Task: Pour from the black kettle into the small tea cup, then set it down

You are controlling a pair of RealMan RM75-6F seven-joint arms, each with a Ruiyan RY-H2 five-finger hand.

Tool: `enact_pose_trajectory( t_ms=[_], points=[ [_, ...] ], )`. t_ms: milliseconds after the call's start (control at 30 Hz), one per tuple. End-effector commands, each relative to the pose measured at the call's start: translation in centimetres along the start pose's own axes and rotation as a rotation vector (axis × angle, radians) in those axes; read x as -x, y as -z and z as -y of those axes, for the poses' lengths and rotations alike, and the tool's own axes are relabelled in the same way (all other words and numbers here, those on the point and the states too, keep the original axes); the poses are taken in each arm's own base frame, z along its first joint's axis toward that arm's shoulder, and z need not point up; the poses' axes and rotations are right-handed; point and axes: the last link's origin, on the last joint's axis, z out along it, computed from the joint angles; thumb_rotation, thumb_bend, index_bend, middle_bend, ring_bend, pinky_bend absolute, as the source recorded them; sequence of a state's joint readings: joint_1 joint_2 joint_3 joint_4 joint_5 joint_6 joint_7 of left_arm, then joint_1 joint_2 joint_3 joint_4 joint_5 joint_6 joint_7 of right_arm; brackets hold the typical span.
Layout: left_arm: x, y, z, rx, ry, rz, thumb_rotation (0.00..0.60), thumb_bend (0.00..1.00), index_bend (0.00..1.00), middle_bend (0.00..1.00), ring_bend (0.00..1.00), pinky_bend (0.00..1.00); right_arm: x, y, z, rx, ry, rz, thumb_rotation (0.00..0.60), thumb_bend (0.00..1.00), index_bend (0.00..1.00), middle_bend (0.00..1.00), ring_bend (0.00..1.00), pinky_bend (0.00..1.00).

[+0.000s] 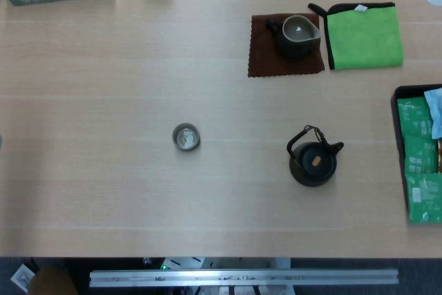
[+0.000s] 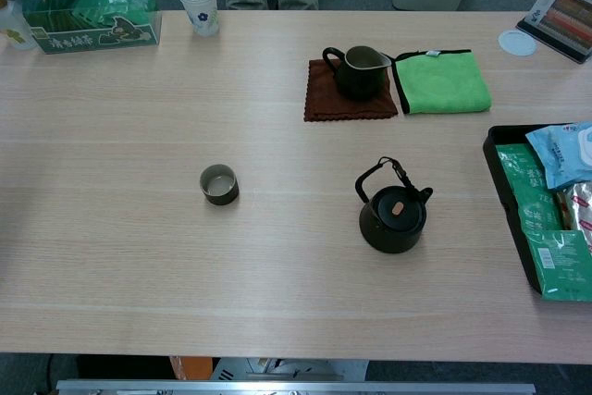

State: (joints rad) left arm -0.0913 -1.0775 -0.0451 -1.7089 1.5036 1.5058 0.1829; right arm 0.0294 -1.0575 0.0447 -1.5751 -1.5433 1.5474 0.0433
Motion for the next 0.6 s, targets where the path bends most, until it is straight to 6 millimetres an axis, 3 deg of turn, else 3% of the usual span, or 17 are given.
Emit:
enact_pose_trajectory(
  t_ms=[33,300,600],
  points=[
    [0.1,-0.1,-0.1,0.002,0.0,0.005,0.6,0.31,0.22,0.29,0.26,0.24,0.1,0.0,0.1,-0.005,0.001,0.013,0.6,0.16,0.29,0.29,0.2,0.15],
    [0.2,-0.1,-0.5,0.009,0.012,-0.006,0.6,0.31,0.22,0.28,0.26,0.24,-0.3,-0.2,0.4,-0.04,-0.011,0.008,0.6,0.16,0.29,0.29,0.2,0.15],
    [0.0,0.0,-0.6,0.006,0.014,-0.007,0.6,0.31,0.22,0.28,0.26,0.24,-0.4,-1.5,2.4,-0.178,0.002,0.034,0.6,0.16,0.29,0.29,0.2,0.15]
  ],
)
